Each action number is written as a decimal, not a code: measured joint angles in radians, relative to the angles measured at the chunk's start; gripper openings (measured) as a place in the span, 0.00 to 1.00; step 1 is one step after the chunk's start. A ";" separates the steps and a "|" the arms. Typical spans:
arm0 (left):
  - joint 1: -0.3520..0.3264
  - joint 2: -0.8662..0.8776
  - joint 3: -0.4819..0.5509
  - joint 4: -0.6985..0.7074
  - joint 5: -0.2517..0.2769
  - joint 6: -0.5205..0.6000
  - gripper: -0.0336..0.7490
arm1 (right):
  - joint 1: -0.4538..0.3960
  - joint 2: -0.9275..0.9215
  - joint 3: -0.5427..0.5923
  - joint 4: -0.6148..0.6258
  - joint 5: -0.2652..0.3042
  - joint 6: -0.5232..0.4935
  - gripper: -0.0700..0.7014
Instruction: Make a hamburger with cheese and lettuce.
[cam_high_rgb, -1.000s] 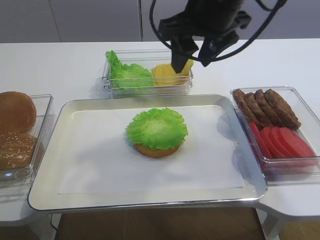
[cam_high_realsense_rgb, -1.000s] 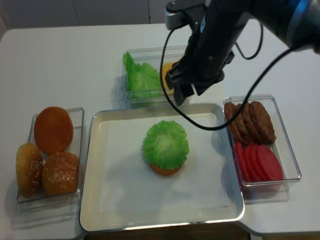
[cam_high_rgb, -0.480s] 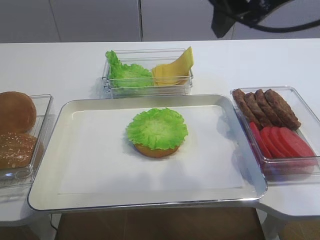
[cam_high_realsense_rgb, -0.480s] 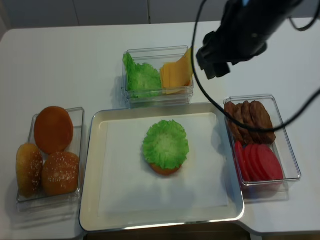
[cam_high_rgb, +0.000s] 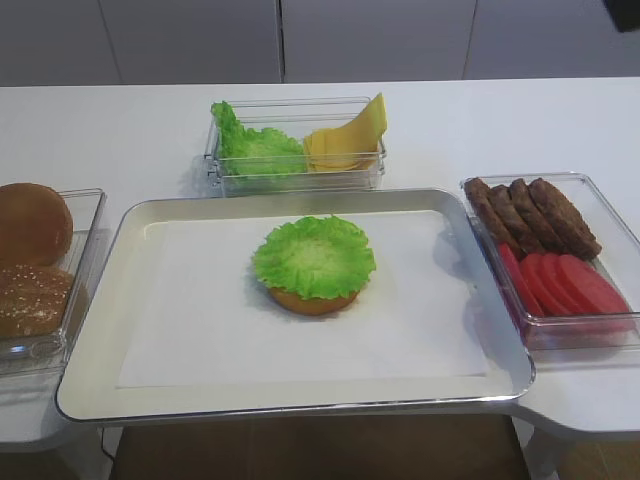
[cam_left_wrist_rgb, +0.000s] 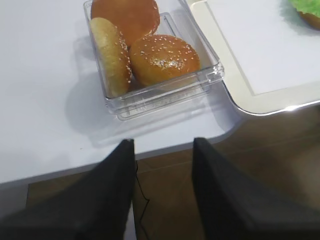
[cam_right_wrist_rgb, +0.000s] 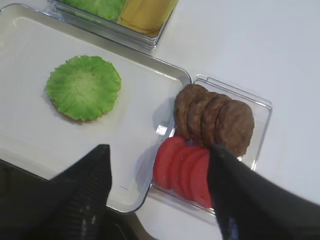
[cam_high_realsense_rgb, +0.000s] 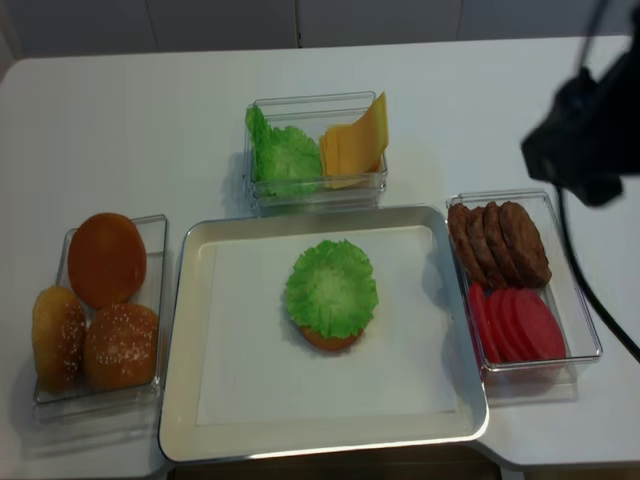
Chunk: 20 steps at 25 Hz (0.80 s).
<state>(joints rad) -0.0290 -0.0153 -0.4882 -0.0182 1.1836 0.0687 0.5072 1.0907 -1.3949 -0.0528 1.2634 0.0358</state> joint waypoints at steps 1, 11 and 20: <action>0.000 0.000 0.000 0.000 0.000 0.000 0.41 | 0.000 -0.034 0.025 0.000 0.000 0.002 0.71; 0.000 0.000 0.000 0.000 0.000 0.000 0.41 | -0.002 -0.439 0.306 -0.010 0.010 0.010 0.71; 0.000 0.000 0.000 0.000 0.000 0.000 0.41 | -0.139 -0.715 0.520 -0.014 0.011 0.011 0.71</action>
<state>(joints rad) -0.0290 -0.0153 -0.4882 -0.0182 1.1836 0.0687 0.3681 0.3759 -0.8751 -0.0668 1.2749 0.0470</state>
